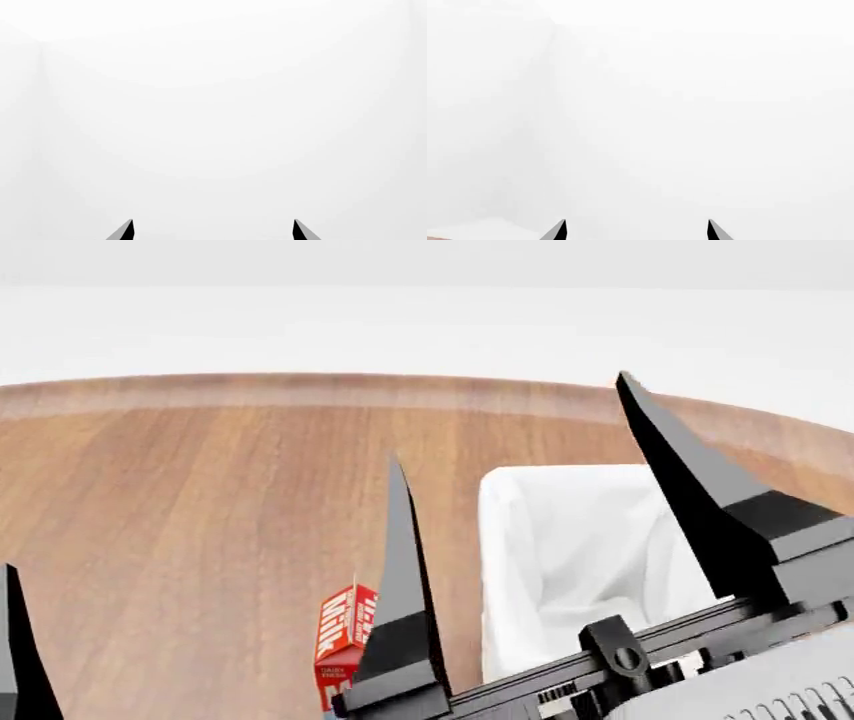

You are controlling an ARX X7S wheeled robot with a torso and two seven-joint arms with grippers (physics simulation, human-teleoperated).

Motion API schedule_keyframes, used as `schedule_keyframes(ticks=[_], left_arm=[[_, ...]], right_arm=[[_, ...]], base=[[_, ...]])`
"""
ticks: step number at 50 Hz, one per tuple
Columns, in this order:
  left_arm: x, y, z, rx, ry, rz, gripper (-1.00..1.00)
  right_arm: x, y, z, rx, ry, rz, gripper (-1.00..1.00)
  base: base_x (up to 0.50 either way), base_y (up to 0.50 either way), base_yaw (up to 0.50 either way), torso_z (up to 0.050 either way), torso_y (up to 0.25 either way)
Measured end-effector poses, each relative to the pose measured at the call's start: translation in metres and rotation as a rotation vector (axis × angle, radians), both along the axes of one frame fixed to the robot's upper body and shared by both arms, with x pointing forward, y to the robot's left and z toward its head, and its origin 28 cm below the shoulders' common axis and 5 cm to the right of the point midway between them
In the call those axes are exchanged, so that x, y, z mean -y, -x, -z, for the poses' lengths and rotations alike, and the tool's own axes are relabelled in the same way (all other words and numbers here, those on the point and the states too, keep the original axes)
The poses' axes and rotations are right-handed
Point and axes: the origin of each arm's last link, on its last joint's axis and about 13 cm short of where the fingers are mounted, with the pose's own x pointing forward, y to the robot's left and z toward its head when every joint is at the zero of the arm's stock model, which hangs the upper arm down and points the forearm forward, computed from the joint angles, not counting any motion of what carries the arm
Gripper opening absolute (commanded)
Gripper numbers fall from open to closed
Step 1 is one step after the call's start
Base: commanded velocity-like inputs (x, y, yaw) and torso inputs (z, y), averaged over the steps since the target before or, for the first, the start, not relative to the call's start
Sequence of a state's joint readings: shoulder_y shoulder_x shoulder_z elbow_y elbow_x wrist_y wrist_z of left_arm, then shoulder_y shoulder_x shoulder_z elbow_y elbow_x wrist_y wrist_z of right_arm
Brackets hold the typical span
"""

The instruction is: Pick up the alphabet soup and the tomato sauce, and put them in the basket.

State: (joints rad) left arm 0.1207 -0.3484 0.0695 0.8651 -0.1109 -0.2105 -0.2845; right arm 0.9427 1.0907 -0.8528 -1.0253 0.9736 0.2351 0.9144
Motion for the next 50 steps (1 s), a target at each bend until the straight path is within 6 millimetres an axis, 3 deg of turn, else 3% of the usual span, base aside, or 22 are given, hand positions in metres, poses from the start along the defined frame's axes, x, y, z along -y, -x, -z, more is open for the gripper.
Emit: schedule_keyframes(ticks=[10,22,34,42,50], left_arm=[[-0.001,0.002,0.000,-0.007,-0.012,-0.008,1.00],[-0.002,0.004,0.000,-0.015,-0.023,-0.015,1.00],[-0.002,0.005,0.000,-0.017,-0.030,-0.016,1.00],[-0.002,0.006,0.000,-0.017,-0.032,-0.016,1.00],[-0.002,0.006,0.000,-0.018,-0.033,-0.016,1.00]], right_arm=[[0.022,0.018,-0.042,-0.168,0.065,0.127,1.00],[0.038,0.044,-0.040,-0.547,0.066,0.251,1.00],[0.049,0.056,-0.011,-0.849,0.203,0.297,1.00],[0.054,0.058,0.032,-0.986,0.253,0.307,1.00],[0.056,0.079,0.071,-1.101,0.295,0.276,1.00]], base=[[0.00,0.00,0.00,0.000,0.000],[0.00,0.00,0.00,0.000,0.000],[0.00,0.00,0.00,0.000,0.000],[0.00,0.00,0.00,0.000,0.000],[0.00,0.00,0.00,0.000,0.000]])
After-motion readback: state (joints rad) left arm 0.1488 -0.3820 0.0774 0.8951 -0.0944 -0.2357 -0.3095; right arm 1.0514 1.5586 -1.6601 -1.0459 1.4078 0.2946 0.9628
